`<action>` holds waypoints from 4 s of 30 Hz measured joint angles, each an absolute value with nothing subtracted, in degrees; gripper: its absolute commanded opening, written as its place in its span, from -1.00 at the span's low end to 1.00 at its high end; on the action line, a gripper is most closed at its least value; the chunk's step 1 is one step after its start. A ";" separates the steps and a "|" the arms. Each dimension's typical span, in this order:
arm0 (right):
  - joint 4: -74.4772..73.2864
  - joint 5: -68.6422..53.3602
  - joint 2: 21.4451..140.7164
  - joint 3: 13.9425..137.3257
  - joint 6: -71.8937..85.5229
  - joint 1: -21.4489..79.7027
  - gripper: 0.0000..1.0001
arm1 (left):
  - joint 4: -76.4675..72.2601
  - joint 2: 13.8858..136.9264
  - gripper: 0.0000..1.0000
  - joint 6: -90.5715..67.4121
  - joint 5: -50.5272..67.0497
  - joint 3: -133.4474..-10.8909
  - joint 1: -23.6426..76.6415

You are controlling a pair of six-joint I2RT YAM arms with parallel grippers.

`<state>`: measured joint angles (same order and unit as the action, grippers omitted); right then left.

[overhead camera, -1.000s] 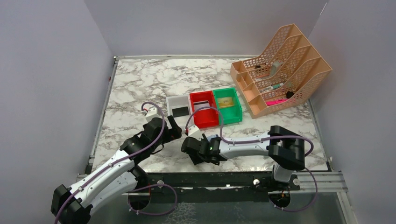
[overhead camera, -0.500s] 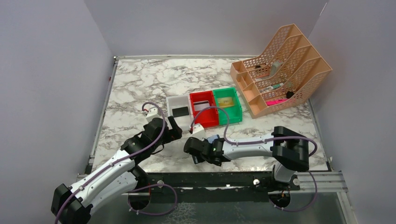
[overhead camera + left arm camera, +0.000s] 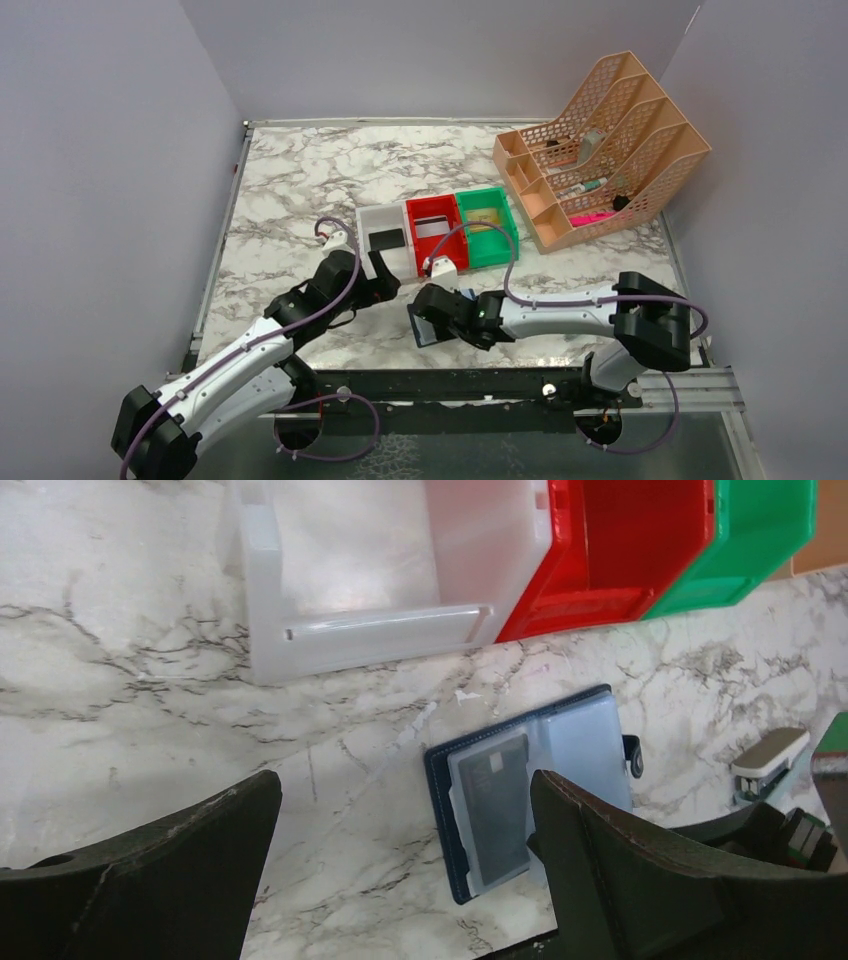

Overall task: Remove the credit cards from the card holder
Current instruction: Remove the credit card from the card holder.

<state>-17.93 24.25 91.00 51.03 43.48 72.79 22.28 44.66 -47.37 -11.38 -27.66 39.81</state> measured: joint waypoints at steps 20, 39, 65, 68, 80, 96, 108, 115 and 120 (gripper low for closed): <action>-1.87 4.80 76.38 32.51 48.97 54.92 -0.76 | -0.36 63.18 0.84 -44.53 16.43 -26.13 39.88; -2.72 3.73 63.96 26.15 51.59 47.48 -0.44 | -4.84 77.47 0.64 -41.50 19.62 -36.25 49.76; -16.53 11.57 57.52 31.27 45.69 46.85 -0.55 | -7.16 87.90 0.19 -40.12 18.90 -42.00 51.51; -12.78 7.29 57.63 31.22 44.88 46.85 -0.57 | -6.44 87.55 0.17 -40.25 17.23 -41.93 51.51; -13.50 6.79 72.16 31.44 45.65 46.85 -0.64 | -0.03 79.35 0.21 -40.42 9.39 -39.22 51.51; -12.91 3.01 71.00 36.58 37.52 47.92 -0.16 | 10.33 67.11 0.57 -42.54 -7.86 -37.15 51.48; -15.31 8.19 82.81 45.82 37.04 57.98 -0.04 | 15.31 55.57 0.72 -45.45 -16.12 -32.05 49.12; -19.92 12.34 89.03 50.41 38.06 60.49 0.00 | 16.34 51.64 0.77 -46.44 -17.32 -31.29 48.66; -22.63 14.44 91.64 51.81 39.00 60.82 0.05 | 16.56 50.46 0.78 -46.92 -17.43 -30.24 48.38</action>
<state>-22.63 14.44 91.64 51.81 39.00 60.82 16.56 50.46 -46.92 -17.43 -30.24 48.38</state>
